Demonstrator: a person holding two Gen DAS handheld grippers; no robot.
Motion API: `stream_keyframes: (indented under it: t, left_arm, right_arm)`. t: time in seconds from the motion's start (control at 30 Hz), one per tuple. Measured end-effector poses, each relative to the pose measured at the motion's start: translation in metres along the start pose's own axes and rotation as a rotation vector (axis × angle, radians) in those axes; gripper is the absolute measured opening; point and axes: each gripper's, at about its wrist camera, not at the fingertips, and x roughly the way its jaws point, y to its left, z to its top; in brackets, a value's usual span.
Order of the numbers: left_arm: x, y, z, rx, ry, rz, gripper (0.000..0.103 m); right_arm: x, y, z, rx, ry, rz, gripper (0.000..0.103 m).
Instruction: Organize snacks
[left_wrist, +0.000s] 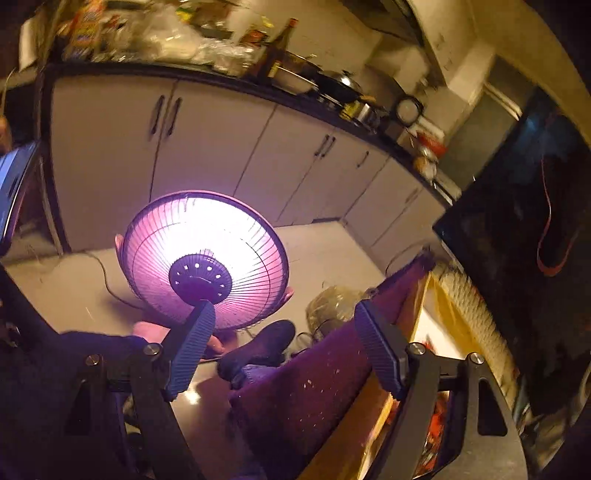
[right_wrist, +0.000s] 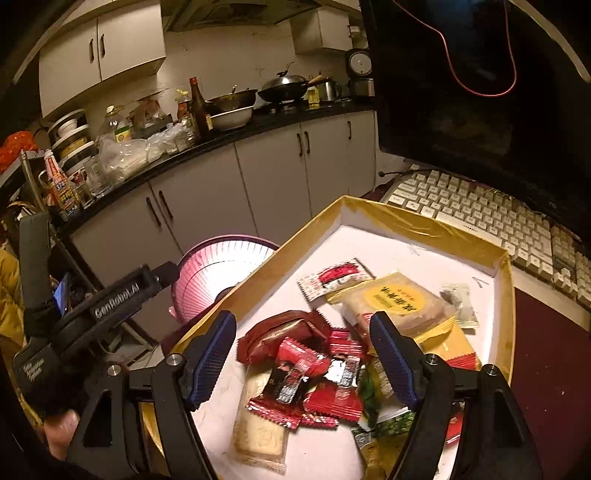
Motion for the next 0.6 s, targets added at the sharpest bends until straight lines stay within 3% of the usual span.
stream_keyframes:
  t: [0.17, 0.3, 0.47, 0.6]
  left_arm:
    - [-0.037, -0.013, 0.010, -0.029, -0.099, -0.027, 0.078]
    - [-0.098, -0.062, 0.017, 0.049, -0.241, -0.121, 0.078]
    - [-0.159, -0.135, -0.003, 0.179, -0.340, -0.290, 0.081]
    - [-0.190, -0.186, -0.046, 0.275, -0.382, -0.458, 0.085]
  right_arm:
    - [-0.014, 0.003, -0.007, -0.030, -0.070, -0.010, 0.076]
    - [-0.058, -0.023, -0.013, 0.050, -0.284, -0.033, 0.076]
    - [-0.106, -0.087, -0.038, 0.302, -0.456, -0.104, 0.077]
    - [-0.132, -0.149, -0.066, 0.532, -0.512, -0.168, 0.078]
